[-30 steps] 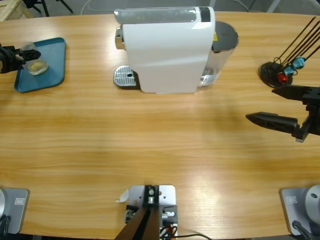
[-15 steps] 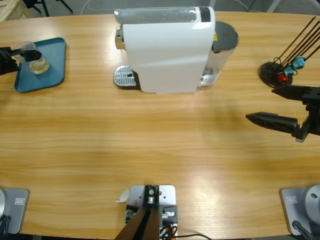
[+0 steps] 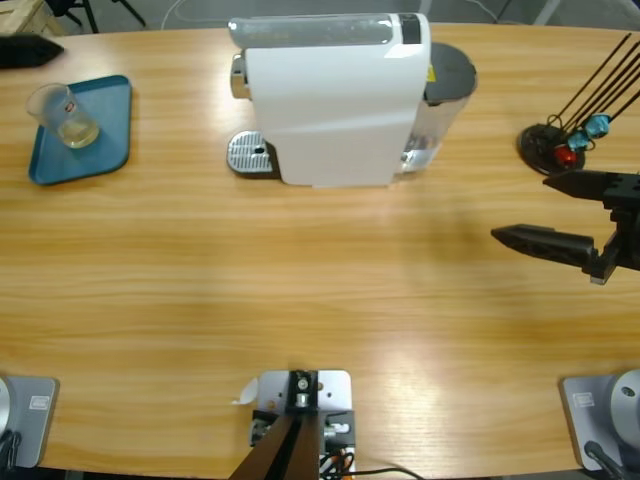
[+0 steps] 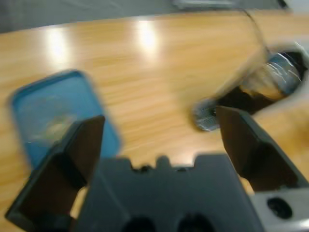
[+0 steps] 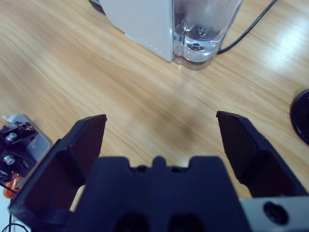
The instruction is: Pour coffee
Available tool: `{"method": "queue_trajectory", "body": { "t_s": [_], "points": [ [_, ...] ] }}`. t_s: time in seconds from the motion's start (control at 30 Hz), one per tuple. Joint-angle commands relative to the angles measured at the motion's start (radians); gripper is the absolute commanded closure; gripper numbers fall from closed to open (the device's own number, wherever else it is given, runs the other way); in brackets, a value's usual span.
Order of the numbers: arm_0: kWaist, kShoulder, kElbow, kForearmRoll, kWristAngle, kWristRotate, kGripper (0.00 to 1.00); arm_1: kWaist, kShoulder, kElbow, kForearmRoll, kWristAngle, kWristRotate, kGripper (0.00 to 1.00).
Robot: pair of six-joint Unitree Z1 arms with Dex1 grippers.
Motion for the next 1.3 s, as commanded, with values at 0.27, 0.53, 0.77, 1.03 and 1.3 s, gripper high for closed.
{"method": "queue_trajectory", "body": {
  "t_s": [0.27,0.53,0.77,1.03,1.3],
  "points": [
    [-0.305,-0.027,0.23,-0.083,0.012,0.082,0.003,0.012,0.038,0.037,-0.011,0.005,-0.012,0.0],
    [-0.369,-0.042,0.182,-0.038,0.253,0.154,0.008,0.012,0.045,0.036,-0.014,0.005,-0.012,0.0],
    [-0.391,-0.031,0.218,-0.065,0.243,0.14,0.009,0.012,0.052,0.036,-0.017,0.002,-0.012,0.0],
    [-0.391,-0.011,0.217,-0.078,0.231,0.14,0.009,0.012,0.052,0.037,-0.017,0.004,-0.012,0.0],
    [-0.391,-0.014,0.222,-0.078,0.23,0.139,0.013,0.012,0.055,0.036,-0.017,0.005,-0.012,0.0]
  ]
}}
